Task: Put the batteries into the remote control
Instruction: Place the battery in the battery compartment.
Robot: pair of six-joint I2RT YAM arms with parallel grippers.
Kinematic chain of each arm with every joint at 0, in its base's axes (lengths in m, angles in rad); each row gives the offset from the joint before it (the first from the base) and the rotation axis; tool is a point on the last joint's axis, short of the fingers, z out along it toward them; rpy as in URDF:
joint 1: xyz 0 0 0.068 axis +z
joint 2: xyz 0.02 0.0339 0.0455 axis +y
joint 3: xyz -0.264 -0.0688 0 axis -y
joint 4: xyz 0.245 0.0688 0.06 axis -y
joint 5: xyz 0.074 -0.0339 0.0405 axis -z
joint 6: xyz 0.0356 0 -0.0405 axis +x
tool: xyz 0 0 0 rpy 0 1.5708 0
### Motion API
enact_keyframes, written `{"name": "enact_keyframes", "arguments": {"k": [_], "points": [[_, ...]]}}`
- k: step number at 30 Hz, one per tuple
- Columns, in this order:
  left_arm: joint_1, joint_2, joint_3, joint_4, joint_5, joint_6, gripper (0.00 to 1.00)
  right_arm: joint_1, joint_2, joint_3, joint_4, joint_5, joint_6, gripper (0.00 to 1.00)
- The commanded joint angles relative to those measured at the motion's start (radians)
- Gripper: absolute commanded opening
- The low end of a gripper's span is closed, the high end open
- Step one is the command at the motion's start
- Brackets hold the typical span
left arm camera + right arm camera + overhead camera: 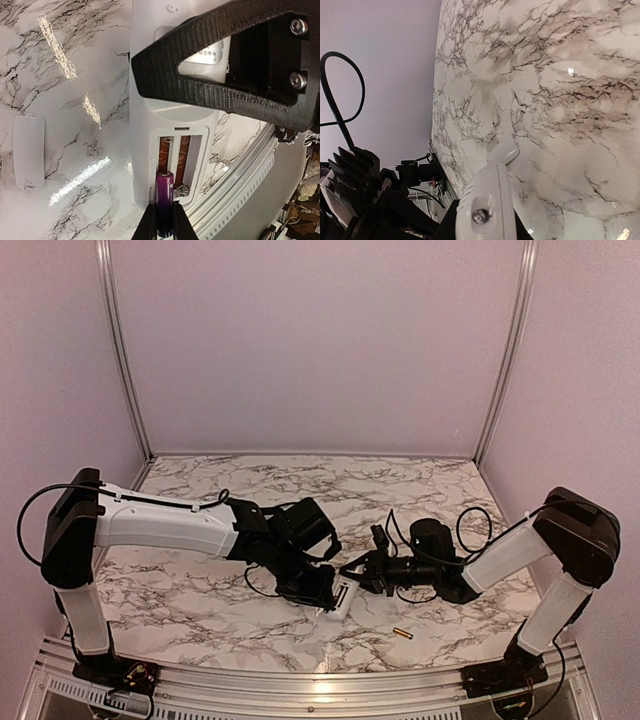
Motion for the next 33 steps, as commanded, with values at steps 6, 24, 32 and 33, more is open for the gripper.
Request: {"name": "enact_keyframes", "arguments": {"k": [6,24,32,33], "points": [[0.009,0.034,0.038,-0.038,-0.053,-0.037,0.01,0.017,0.005,0.018,0.052,0.010,0.026,0.00],[0.024,0.054,0.049,-0.032,-0.107,-0.051,0.04,0.026,0.017,0.013,0.089,-0.007,0.050,0.00],[0.024,0.054,0.053,-0.032,-0.147,-0.044,0.07,0.027,0.023,0.011,0.101,-0.015,0.056,0.00],[0.024,0.055,0.053,-0.031,-0.151,-0.042,0.08,0.027,0.022,0.010,0.102,-0.016,0.057,0.00]]}}
